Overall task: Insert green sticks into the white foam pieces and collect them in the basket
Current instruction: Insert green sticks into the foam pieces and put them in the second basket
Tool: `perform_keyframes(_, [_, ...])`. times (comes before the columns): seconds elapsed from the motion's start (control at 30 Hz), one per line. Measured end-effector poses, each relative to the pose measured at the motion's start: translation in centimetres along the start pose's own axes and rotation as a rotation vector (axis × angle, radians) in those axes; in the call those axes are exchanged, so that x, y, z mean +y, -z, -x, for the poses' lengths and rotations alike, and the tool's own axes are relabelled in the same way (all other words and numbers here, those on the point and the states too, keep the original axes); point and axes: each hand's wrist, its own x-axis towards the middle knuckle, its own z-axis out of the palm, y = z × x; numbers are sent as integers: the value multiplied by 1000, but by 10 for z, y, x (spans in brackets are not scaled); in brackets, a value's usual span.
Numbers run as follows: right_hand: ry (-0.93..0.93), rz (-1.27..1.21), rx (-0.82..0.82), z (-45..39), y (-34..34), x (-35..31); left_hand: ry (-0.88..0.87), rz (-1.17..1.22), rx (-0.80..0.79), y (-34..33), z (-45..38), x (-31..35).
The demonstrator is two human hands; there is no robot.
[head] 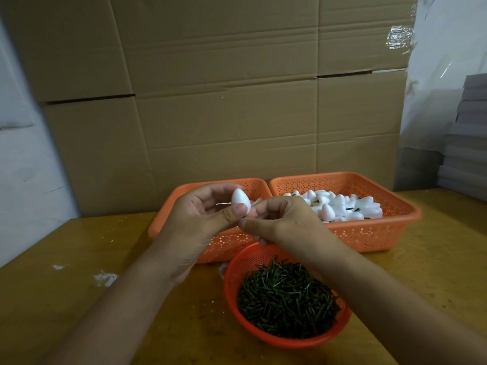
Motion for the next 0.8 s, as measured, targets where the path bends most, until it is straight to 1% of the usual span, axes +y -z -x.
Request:
perform_keyframes(0.1, [6,-8,-35,1,2,-2,-1,13,7,0,1,0])
perform_keyframes(0.2, [-12,-50,-69,3,1,-4,-1,74,-2,-3,1,-2])
perform_keyframes(0.3, [-41,-105,-90,3,1,-5,-41,106,-17,-4,1,-3])
perform_keyframes(0.43, [-73,-153,-76,4,0,-6,-92,50,5,-4,1,-4])
perform_keyframes(0.7, [-11,-101,-41,4,-1,-9,-40,122,51,-5,-2,-5])
perform_keyframes(0.8, [-7,-25,-14,2,3,-10,-28,150,65,-4,-3,-6])
